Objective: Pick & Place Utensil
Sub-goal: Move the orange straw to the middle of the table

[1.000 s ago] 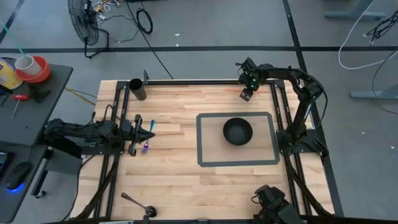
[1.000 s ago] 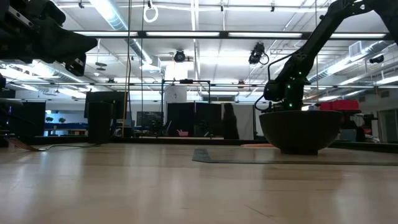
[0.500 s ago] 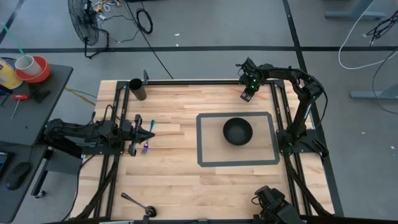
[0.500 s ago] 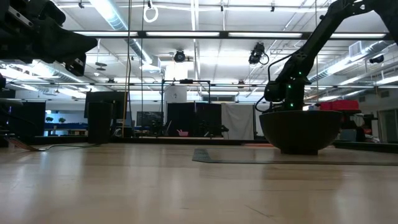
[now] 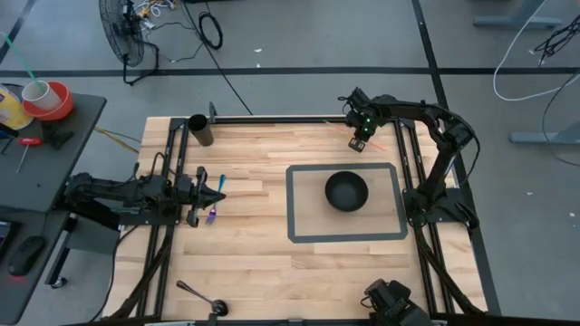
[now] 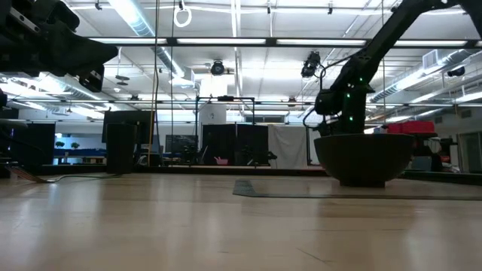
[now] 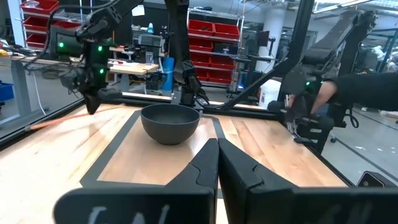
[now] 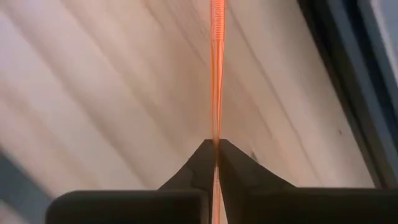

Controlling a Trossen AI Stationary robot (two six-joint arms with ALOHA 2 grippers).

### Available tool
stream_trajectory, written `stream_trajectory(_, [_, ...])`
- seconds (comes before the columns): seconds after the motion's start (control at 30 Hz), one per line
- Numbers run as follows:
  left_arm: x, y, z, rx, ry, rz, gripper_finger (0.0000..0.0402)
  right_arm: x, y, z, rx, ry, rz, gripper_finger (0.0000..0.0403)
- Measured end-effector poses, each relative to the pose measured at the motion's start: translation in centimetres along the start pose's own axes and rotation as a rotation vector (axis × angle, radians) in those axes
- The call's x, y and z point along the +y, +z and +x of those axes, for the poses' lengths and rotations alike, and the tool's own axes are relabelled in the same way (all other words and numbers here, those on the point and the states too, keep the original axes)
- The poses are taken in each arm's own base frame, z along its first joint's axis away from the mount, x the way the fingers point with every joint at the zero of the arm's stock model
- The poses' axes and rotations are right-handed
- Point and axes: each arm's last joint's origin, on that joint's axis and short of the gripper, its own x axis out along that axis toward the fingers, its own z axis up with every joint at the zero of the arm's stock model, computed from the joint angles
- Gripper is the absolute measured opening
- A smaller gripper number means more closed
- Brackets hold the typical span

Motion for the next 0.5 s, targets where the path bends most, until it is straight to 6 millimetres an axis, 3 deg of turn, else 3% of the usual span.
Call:
stream_trajectory(0.23, [0.0, 0.0, 0.0, 0.000, 0.000, 0.000, 0.0014, 3.5, -0.1, -4.6, -0.072, 0.000, -0.051, 0.0022])
stream_trajectory(0.5, [0.0, 0.0, 0.0, 0.000, 0.000, 0.000, 0.0014, 10.3, -1.4, -11.5, -0.290, 0.055, -0.146, 0.0022])
